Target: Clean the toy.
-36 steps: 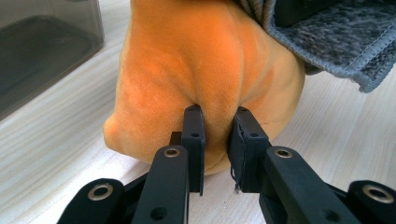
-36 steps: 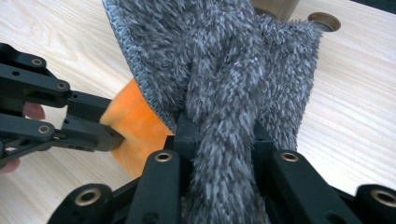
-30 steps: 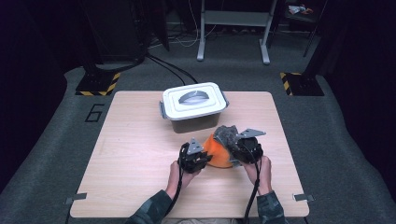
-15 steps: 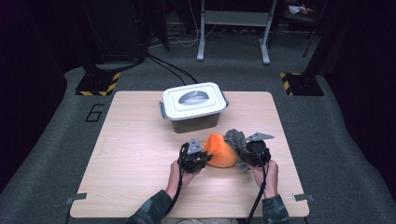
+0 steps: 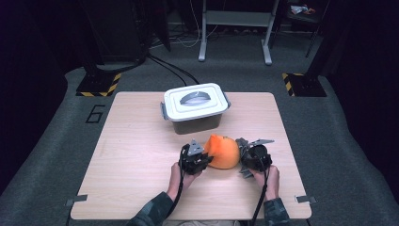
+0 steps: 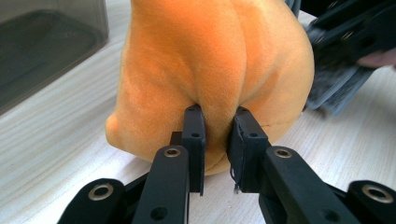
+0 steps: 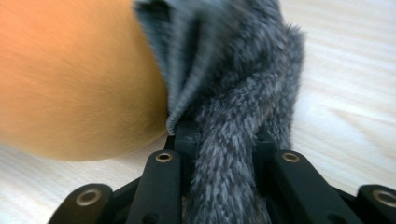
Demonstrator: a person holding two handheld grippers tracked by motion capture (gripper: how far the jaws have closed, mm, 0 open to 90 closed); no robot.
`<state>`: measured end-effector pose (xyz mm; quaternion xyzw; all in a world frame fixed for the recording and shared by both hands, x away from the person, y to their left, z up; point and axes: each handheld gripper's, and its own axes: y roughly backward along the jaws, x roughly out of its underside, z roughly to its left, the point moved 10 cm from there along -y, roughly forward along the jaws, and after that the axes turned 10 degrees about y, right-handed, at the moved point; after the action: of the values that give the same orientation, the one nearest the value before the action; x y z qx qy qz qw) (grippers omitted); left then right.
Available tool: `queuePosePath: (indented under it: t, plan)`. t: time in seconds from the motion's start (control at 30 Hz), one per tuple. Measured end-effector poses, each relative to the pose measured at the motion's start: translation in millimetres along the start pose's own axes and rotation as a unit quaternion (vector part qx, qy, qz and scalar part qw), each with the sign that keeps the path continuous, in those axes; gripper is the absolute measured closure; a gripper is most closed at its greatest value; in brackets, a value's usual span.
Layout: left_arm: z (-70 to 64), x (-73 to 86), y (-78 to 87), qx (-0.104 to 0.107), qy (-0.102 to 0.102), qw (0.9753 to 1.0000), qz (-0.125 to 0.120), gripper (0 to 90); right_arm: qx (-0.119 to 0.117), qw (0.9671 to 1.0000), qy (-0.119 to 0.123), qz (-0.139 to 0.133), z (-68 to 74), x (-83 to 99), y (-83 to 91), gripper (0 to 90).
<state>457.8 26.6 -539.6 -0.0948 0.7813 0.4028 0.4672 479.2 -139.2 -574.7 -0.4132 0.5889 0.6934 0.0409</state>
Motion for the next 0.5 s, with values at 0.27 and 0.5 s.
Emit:
queuePosePath:
  t: [0.27, 0.5]
  plan:
    - [-0.4, 0.6, 1.0, -0.003, -0.007, 1.0000, 0.000, 77.5, 0.006, 0.9992, -0.009, -0.038, -9.8, -3.8, 18.5, 72.8]
    - [-3.2, -2.0, 1.7, -0.002, -0.010, 0.9999, -0.004, 77.3, 0.003, 0.9942, 0.041, -0.099, 8.5, -43.5, 65.6, 72.6]
